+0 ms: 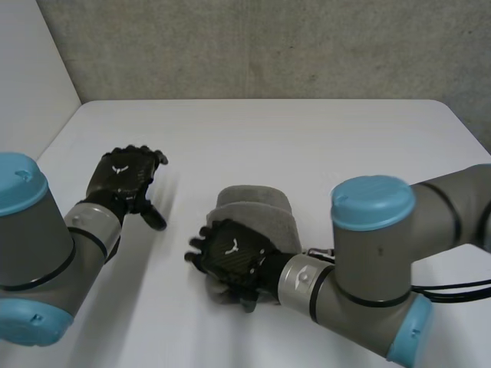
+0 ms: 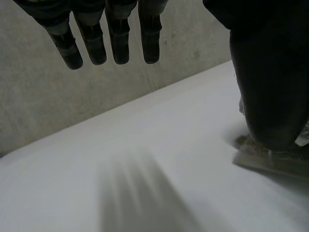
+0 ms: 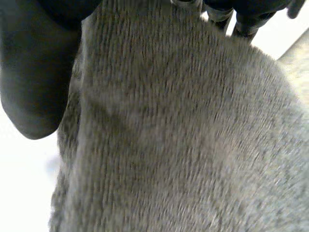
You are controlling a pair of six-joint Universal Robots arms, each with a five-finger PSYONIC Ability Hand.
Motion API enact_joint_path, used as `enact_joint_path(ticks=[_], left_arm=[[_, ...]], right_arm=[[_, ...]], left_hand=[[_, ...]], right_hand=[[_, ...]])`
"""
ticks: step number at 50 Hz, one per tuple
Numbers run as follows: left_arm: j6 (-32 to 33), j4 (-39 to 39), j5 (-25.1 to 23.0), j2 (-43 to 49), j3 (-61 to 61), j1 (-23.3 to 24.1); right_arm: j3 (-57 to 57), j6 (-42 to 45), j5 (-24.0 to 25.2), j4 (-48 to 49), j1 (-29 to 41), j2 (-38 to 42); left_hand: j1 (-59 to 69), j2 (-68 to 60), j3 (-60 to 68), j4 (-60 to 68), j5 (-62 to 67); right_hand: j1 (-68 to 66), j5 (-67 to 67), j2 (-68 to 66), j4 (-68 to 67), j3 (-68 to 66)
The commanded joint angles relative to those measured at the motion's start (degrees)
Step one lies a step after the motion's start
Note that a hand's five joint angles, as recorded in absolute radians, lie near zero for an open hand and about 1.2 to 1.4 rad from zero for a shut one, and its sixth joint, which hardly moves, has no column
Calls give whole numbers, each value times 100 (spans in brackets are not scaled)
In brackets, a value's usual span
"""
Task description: Fold the towel.
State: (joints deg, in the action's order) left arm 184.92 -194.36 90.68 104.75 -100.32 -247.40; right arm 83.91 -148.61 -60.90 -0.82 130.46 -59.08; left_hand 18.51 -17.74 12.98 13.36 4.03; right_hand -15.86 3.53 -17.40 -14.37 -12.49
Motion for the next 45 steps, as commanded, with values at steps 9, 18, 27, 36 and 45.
enact_joint_path(ticks=[9,18,27,36,45], left_arm=[[-149,12,20,2,619,764],[-702,38,20,159,698,1378],[-703,82,37,801,558,1687],[-685,47,28,890,197,1467],[-282,-67,11,1187,380,1230]], right_arm=[[794,-1698,-282,-85,-961,-1413],[1198,-3349,-273,-86,-1927,-1458],[1435,-3912,-396,502,-1919,-1089],[1330,-3930,-854,697,-1611,-745],[865,-3738,-1836,1083,-908,96]], left_hand=[[-560,484,-298,-336,-112],[-577,501,-298,-336,-129],[-577,501,-298,-336,-129],[-577,501,-298,-336,-129],[-577,501,-298,-336,-129]], right_hand=[[586,-353,740,437,249],[586,-353,740,437,249],[586,-353,740,437,249],[586,-353,740,437,249],[586,-353,740,437,249]])
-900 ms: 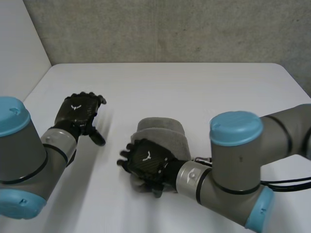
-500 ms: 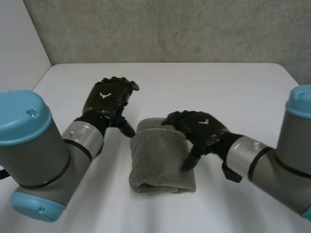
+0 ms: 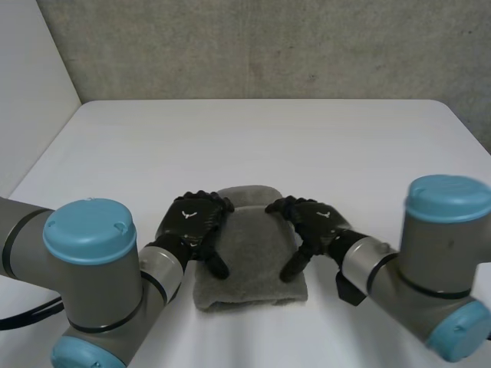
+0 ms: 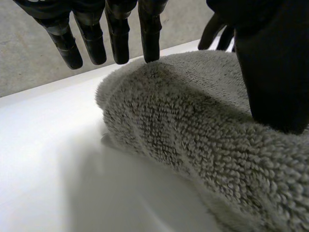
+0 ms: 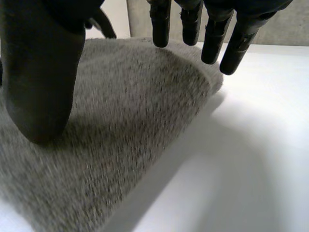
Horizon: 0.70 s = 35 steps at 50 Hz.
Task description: Fold the towel.
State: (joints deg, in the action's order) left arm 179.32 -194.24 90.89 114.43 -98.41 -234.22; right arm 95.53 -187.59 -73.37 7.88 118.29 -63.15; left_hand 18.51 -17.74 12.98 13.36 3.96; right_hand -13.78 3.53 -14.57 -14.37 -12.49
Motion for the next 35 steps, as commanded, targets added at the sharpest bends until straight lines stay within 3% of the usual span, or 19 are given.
enact_joint_path(ticks=[1,8,20,33,35], left_arm=[[384,-148,-2,324,295,-88],[728,-254,-2,668,446,-150],[745,-210,-28,686,261,-273],[613,-184,7,-791,578,-370],[473,-18,16,-1097,814,-378]], right_arm=[[-420,283,-712,214,335,697],[-851,1022,-1074,196,458,1156],[-860,1110,-1127,170,458,1068],[-948,1128,-1109,-279,282,-611],[-1176,1163,-1118,-436,-85,-943]], left_hand=[[-577,501,-298,-336,-122],[-577,501,-298,-336,-122],[-627,551,-298,-336,-172],[-644,568,-298,-336,-189],[-627,551,-298,-336,-173]], right_hand=[[378,-353,457,437,249],[378,-353,457,437,249],[378,-353,457,437,249],[378,-353,457,437,249],[378,-353,457,437,249]])
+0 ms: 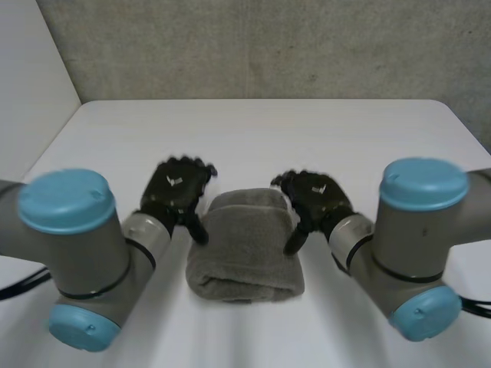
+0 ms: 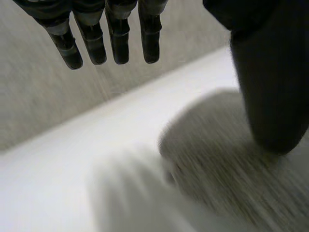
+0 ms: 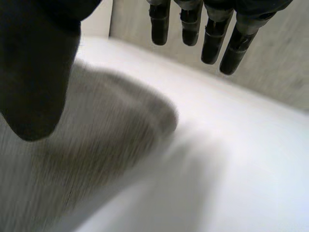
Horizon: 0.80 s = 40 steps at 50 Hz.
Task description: Fold the towel.
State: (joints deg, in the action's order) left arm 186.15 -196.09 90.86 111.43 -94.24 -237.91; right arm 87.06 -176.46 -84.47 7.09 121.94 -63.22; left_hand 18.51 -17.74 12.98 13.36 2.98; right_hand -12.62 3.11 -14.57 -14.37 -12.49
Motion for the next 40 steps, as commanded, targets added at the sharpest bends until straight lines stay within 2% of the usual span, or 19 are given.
enact_joint_path(ticks=[1,8,13,40], left_arm=[[-210,167,19,-799,398,-10],[-631,1562,546,-939,1354,-149],[-869,2030,582,-922,1575,-387],[-878,2074,555,-948,1620,-590]], right_arm=[[-330,50,-8,-357,-452,-937],[-892,85,-34,-883,-1146,-1367],[-981,85,-34,-1025,-1348,-1500],[-981,32,-34,-1060,-1348,-1491]], left_hand=[[-627,551,-298,-336,-75],[-712,635,-298,-336,-159],[-712,635,-298,-336,-159],[-712,635,-298,-336,-159]], right_hand=[[262,-311,457,437,249],[262,-311,457,437,249],[262,-311,457,437,249],[262,-311,457,437,249]])
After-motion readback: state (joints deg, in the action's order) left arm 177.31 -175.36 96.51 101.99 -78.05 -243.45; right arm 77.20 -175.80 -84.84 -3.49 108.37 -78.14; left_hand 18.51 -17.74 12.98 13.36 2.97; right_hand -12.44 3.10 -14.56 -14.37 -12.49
